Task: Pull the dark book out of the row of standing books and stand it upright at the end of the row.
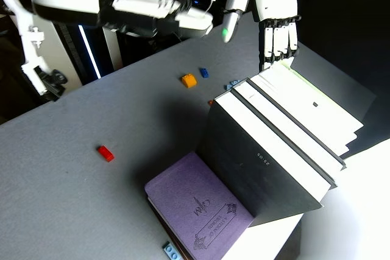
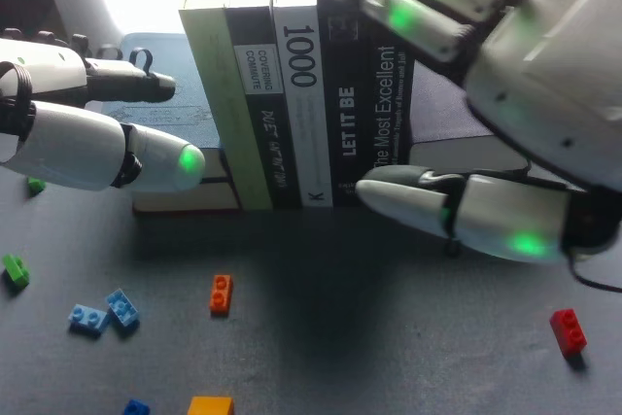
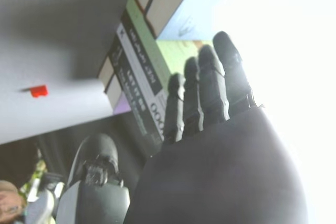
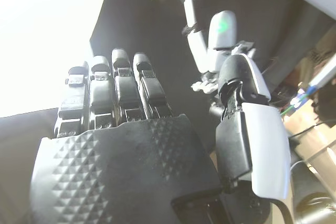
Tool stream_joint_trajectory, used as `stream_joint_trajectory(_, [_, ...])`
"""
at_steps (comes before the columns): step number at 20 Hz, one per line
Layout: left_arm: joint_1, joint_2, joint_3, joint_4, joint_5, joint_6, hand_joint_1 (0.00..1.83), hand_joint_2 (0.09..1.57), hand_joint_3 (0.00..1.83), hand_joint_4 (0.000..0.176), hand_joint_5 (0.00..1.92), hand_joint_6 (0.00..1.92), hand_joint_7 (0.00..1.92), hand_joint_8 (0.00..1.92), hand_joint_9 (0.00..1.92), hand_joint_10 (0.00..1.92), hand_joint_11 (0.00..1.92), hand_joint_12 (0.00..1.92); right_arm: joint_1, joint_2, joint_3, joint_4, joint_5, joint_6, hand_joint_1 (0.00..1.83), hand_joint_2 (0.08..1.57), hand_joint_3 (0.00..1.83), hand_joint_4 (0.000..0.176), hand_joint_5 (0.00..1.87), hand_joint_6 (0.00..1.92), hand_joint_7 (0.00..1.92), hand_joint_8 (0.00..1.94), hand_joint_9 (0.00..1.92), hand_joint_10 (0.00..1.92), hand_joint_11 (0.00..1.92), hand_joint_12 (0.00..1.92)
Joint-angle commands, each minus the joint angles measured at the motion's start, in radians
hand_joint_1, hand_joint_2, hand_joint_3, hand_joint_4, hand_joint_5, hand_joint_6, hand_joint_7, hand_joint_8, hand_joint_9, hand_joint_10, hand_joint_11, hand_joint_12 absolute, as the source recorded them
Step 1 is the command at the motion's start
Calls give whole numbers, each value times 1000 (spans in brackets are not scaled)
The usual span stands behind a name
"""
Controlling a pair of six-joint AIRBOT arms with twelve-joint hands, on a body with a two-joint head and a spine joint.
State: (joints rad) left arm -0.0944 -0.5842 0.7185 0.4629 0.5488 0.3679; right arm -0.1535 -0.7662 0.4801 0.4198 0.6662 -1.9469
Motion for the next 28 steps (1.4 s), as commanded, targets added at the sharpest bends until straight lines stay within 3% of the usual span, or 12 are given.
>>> stream_joint_trajectory(1, [-8,3,1,25,-81,-8,0,1090,0,47,26,1,29,7,37,2,0,324,19,2,4,-37,93,-14,0,1162,0,0,0,0,0,0,0,0,0,0])
stream_joint_trajectory(3, [-8,3,1,25,-83,-11,0,1073,0,47,32,2,53,9,47,4,0,304,36,-27,32,-37,89,-25,0,1151,0,0,0,0,0,0,0,0,0,0])
stream_joint_trajectory(6, [-8,3,3,26,-84,-14,0,1065,0,53,29,2,35,0,40,1,0,288,66,-76,86,-37,88,-42,0,1134,0,35,125,55,0,0,0,0,0,0])
stream_joint_trajectory(7, [-8,3,3,26,-85,-14,0,1078,2,49,38,4,54,5,45,2,0,261,79,-94,108,-37,88,-47,0,1132,0,47,253,304,0,0,0,0,0,0])
stream_joint_trajectory(9, [-8,3,3,26,-85,-13,0,1079,1,55,30,3,65,5,48,2,0,226,103,-126,148,-37,87,-65,0,1136,0,31,356,626,11,2,0,0,0,0])
stream_joint_trajectory(11, [-8,3,4,26,-85,-13,0,1088,3,59,60,3,103,3,82,1,0,292,115,-148,181,-37,87,-78,0,1137,0,25,441,691,42,13,0,0,0,0])
stream_joint_trajectory(12, [-8,3,4,26,-85,-13,0,1089,3,55,57,1,104,3,78,0,0,288,120,-159,198,-37,88,-83,0,1135,0,7,461,702,53,17,0,0,0,0])
stream_joint_trajectory(13, [-8,3,5,26,-85,-13,0,1098,6,33,68,5,81,0,71,0,0,287,125,-170,215,-37,90,-84,0,1135,0,0,500,716,77,26,0,0,0,0])
stream_joint_trajectory(20, [-7,3,7,26,-89,-10,0,1085,0,58,39,1,33,1,48,1,0,256,145,-219,298,-37,87,-88,0,1121,0,0,521,661,26,0,0,0,0,0])
stream_joint_trajectory(21, [-7,4,7,26,-89,-10,0,1098,4,46,7,0,6,0,15,1,0,232,142,-229,310,-37,82,-86,0,1128,0,0,519,660,44,8,0,0,0,0])
stream_joint_trajectory(27, [1,7,6,25,-83,-10,0,1097,0,37,17,3,47,2,48,4,0,299,116,-252,322,-25,61,-83,0,1123,0,0,477,663,78,15,0,0,0,0])
stream_joint_trajectory(28, [1,8,5,25,-83,-12,0,1110,2,24,54,7,67,4,64,5,0,325,116,-252,317,6,56,-89,0,1133,0,0,461,658,67,9,0,0,0,0])
